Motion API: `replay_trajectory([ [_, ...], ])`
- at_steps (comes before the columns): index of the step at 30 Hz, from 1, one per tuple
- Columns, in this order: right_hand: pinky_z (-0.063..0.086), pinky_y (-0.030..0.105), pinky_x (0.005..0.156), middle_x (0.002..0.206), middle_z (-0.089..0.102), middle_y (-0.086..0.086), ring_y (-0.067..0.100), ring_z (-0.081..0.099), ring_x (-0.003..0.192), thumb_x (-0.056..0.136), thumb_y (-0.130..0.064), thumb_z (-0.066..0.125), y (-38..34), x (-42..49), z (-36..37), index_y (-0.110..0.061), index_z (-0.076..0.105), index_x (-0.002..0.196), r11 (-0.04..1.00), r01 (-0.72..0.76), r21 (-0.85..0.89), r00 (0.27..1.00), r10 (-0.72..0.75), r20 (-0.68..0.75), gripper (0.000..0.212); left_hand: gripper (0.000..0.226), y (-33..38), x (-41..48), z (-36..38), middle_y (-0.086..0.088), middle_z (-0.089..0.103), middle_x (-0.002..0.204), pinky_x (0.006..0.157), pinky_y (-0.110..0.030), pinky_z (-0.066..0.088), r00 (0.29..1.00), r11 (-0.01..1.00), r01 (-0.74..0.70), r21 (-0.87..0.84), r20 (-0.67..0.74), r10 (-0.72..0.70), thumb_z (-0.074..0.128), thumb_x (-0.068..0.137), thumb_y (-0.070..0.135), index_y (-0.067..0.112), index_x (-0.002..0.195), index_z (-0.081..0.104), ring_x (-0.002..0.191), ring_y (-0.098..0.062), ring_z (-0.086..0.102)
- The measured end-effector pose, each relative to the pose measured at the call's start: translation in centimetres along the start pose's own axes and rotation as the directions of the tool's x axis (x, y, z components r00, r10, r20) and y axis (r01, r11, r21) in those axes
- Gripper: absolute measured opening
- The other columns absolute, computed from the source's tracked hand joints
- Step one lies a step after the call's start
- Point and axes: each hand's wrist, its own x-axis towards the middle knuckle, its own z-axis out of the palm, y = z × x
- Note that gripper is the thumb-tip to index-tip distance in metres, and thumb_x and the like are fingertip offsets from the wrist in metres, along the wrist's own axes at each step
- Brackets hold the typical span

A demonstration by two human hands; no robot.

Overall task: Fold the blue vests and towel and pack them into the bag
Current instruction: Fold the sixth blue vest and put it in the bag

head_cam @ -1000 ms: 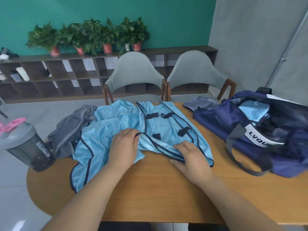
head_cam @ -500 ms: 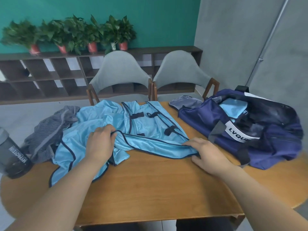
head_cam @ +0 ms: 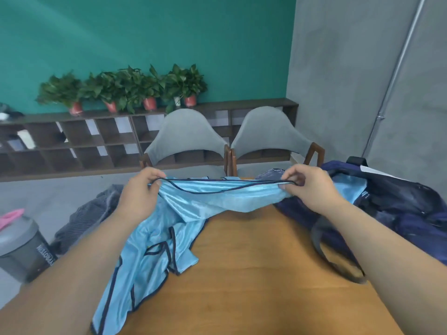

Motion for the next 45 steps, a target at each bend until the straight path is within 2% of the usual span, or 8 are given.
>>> replay_trajectory([
  [6, 0.049, 0.015, 0.061, 0.077, 0.073, -0.012, 0.001, 0.061, 0.065, 0.092, -0.027, 0.08, -5.8, 6.9, -5.2, -0.021, 0.077, 0.09, 0.983, 0.075, 0.166, 0.995, -0.084, 0.052, 0.007, 0.019, 6.1, 5.2, -5.7, 0.002, 0.074, 0.093, 0.064, -0.019, 0.048, 0.995, 0.985, 0.089, -0.15, 0.059, -0.081, 0.064, 0.096, 0.011, 0.023, 0.093, 0.079, 0.079, -0.02, 0.063],
  [12, 0.06, 0.038, 0.086, 0.119, 0.075, 0.017, 0.026, 0.073, 0.102, 0.101, -0.028, 0.065, -9.0, 8.2, -8.4, -0.006, 0.069, 0.122, 0.768, -0.083, 0.634, 0.978, -0.06, 0.202, 0.031, 0.021, 8.8, 7.8, -10.0, -0.009, 0.077, 0.118, 0.11, -0.047, 0.052, 0.969, 0.831, 0.188, -0.524, 0.235, -0.071, 0.072, 0.1, 0.019, 0.009, 0.118, 0.075, 0.118, -0.028, 0.071],
  [18, 0.056, 0.044, 0.096, 0.127, 0.07, 0.022, 0.031, 0.068, 0.109, 0.095, -0.031, 0.073, -9.2, 9.0, -9.8, -0.009, 0.074, 0.119, 0.747, -0.083, 0.66, 0.965, -0.104, 0.239, 0.033, 0.008, 9.4, 8.9, -12.3, 0.015, 0.071, 0.104, 0.095, -0.028, 0.042, 0.988, 0.992, 0.041, -0.118, 0.15, -0.023, 0.067, 0.103, 0.018, 0.021, 0.105, 0.074, 0.1, 0.0, 0.064],
  [23, 0.049, 0.043, 0.104, 0.108, 0.078, 0.009, 0.03, 0.072, 0.106, 0.06, -0.05, 0.098, -9.6, 10.0, -9.4, -0.017, 0.08, 0.1, 0.881, 0.019, 0.473, 0.983, -0.102, 0.15, 0.055, 0.02, 9.7, 9.0, -13.3, 0.007, 0.065, 0.111, 0.087, -0.024, 0.044, 0.968, 0.896, -0.216, 0.387, 0.208, 0.144, 0.061, 0.104, 0.009, 0.022, 0.117, 0.068, 0.102, -0.014, 0.061],
  [27, 0.056, 0.029, 0.095, 0.11, 0.079, 0.006, 0.027, 0.073, 0.109, 0.085, -0.005, 0.081, -11.4, 10.0, -9.9, -0.014, 0.079, 0.107, 0.867, 0.071, 0.493, 0.99, -0.121, 0.071, 0.024, 0.027, 10.5, 9.1, -13.8, 0.006, 0.066, 0.098, 0.073, -0.021, 0.045, 0.979, 0.954, -0.179, 0.243, 0.145, 0.146, 0.062, 0.096, -0.002, 0.024, 0.094, 0.067, 0.092, -0.015, 0.062],
  [30, 0.061, 0.025, 0.079, 0.111, 0.079, 0.009, 0.02, 0.075, 0.094, 0.082, -0.008, 0.08, -12.7, 9.5, -10.7, -0.011, 0.077, 0.113, 0.687, 0.037, 0.726, 0.999, -0.055, 0.001, 0.031, 0.017, 11.8, 9.3, -14.8, 0.002, 0.071, 0.099, 0.083, -0.033, 0.047, 0.998, 0.996, -0.034, -0.082, 0.044, 0.038, 0.063, 0.093, 0.0, 0.015, 0.086, 0.07, 0.094, -0.018, 0.063],
  [37, 0.057, 0.02, 0.062, 0.088, 0.077, 0.008, 0.012, 0.072, 0.069, 0.09, -0.003, 0.076, -14.8, 8.8, -11.2, 0.006, 0.073, 0.107, 0.709, 0.112, 0.696, 0.99, -0.017, -0.142, 0.02, 0.019, 12.0, 8.7, -15.2, 0.01, 0.078, 0.108, 0.1, -0.03, 0.047, 0.983, 0.98, 0.005, -0.198, 0.181, 0.032, 0.084, 0.088, 0.037, 0.028, 0.104, 0.079, 0.11, -0.005, 0.068],
  [45, 0.051, 0.043, 0.107, 0.114, 0.079, -0.001, 0.018, 0.07, 0.114, 0.088, -0.023, 0.081, -14.7, 9.6, -13.3, -0.022, 0.08, 0.11, 0.884, -0.053, 0.464, 0.993, -0.004, 0.121, 0.023, 0.026, 12.4, 9.2, -16.2, -0.001, 0.075, 0.12, 0.093, -0.028, 0.053, 0.964, 0.843, -0.259, 0.471, 0.075, 0.255, 0.067, 0.103, 0.026, 0.02, 0.128, 0.073, 0.106, -0.017, 0.069],
])
